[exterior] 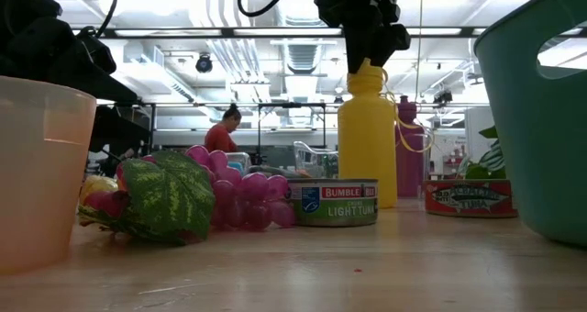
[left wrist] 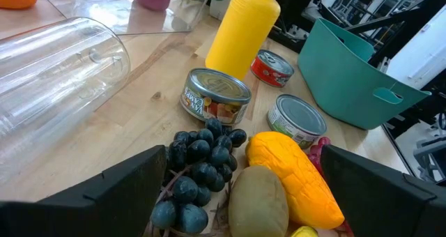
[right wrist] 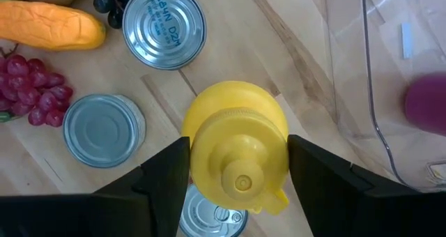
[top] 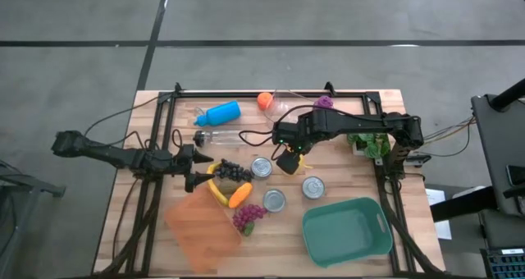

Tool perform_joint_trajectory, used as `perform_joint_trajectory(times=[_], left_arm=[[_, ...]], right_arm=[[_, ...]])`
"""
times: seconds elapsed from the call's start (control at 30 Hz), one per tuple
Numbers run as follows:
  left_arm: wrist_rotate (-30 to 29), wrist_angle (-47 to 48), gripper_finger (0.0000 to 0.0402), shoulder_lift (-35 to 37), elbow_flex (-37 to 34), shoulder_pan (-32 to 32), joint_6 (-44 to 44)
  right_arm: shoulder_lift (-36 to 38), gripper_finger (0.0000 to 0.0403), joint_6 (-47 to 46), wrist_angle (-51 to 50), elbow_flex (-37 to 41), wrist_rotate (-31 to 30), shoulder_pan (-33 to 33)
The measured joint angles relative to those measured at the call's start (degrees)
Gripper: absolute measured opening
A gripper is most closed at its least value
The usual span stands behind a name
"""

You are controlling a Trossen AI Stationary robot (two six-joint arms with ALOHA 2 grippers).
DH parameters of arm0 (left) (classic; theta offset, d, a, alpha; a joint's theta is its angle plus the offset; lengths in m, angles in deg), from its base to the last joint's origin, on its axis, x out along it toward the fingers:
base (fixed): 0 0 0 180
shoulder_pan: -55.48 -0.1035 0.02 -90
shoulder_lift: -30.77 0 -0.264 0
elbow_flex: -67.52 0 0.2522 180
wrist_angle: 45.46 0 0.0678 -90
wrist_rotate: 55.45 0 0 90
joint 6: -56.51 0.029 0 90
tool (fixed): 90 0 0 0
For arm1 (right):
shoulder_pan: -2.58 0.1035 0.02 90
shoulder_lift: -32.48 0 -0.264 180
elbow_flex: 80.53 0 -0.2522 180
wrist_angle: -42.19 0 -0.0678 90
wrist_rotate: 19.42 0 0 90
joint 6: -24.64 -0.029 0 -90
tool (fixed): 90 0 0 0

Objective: Pick & Place Food Item
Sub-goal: Put the yellow water bottle into the transparent bin

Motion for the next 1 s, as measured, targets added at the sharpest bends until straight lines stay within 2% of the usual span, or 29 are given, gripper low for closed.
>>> perform_joint_trajectory(times=[0.2, 0.43, 0.53, 0.67, 1.0], left_arm=[[0.00, -0.02, 0.0384, 0.02, 0.02, 0.02, 0.00], [-0.01, -0.01, 0.0384, 0.01, 0.01, 0.01, 0.02], [-0.02, -0.02, 0.0384, 0.01, 0.01, 0.01, 0.02], [-0.01, -0.02, 0.0384, 0.01, 0.02, 0.01, 0.02], [-0.02, 0.00, 0.0384, 0.00, 0.02, 0.02, 0.02]], right_arm=[[-0.02, 0.0224, 1.12, -0.27, 0.02, 0.04, 0.00], [-0.75, 0.0282, 0.74, -0.46, 0.54, 0.83, 0.04], [-0.13, 0.0290, 0.46, -0.33, 0.42, 0.74, 0.02], [-0.55, 0.0284, 0.38, -0.21, 0.73, 0.55, 0.02], [-0.26, 0.0233, 0.22, -0.07, 1.20, 0.29, 0.02]])
